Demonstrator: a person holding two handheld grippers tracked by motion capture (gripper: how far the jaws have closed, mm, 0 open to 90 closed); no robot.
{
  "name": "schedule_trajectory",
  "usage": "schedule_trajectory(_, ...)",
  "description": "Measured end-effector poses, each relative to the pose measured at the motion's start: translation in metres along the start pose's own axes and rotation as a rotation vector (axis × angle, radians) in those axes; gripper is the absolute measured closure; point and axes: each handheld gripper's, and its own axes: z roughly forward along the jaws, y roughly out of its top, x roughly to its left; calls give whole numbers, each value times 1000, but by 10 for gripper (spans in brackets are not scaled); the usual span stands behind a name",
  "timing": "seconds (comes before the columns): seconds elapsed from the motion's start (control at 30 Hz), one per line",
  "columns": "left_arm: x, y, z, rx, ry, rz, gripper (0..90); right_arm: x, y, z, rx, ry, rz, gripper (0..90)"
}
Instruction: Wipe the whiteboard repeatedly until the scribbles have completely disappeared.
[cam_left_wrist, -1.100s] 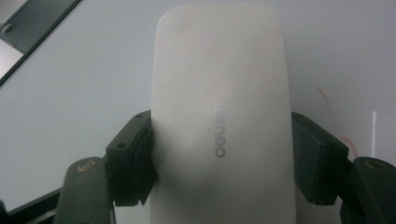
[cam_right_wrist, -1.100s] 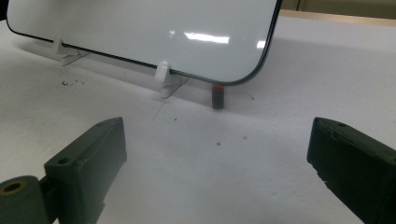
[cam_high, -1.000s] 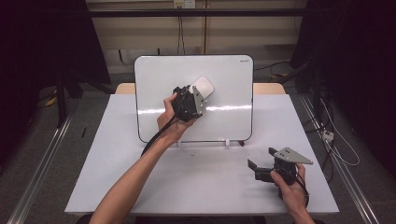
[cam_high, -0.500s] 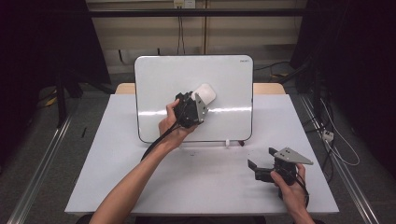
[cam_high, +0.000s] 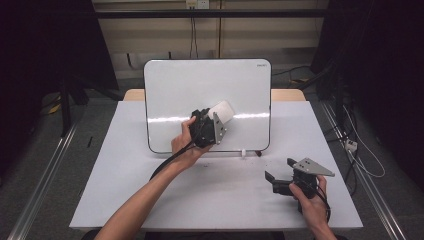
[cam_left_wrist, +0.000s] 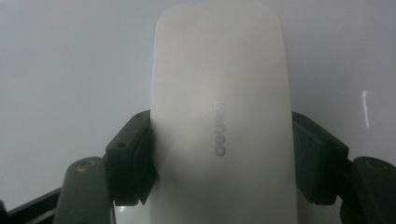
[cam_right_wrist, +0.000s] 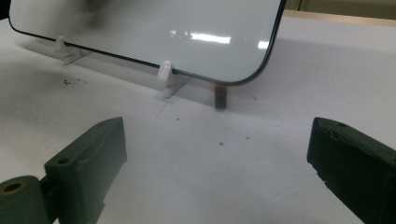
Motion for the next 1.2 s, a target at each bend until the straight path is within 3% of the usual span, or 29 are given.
schedule_trajectory(0.1,-10,-7,-4,4,-14,26,311,0,0,0,-1,-1,3,46)
schedule_trajectory(0.13,-12,-9,-7,15,-20,50,311,-1,0,0,-2,0,3,46)
schedule_trajectory(0.27,-16,-19,-13,27,-39,81,310,-1,0,0,2,1,3,46)
schedule_trajectory(0.5,-15,-33,-21,47,-49,86,310,-1,0,-1,-4,-4,9,46)
schedule_trajectory(0.6,-11,-36,-23,56,-36,52,310,-1,-1,-2,-5,-3,5,46)
schedule_trajectory(0.63,-9,-37,-23,49,-23,16,310,-1,-1,-2,-5,-3,6,46)
schedule_trajectory(0.8,6,-39,-24,64,1,-34,311,-1,-1,-1,-3,-1,9,46)
schedule_trajectory(1.2,65,-19,-11,59,75,-152,311,-1,0,1,2,0,5,46)
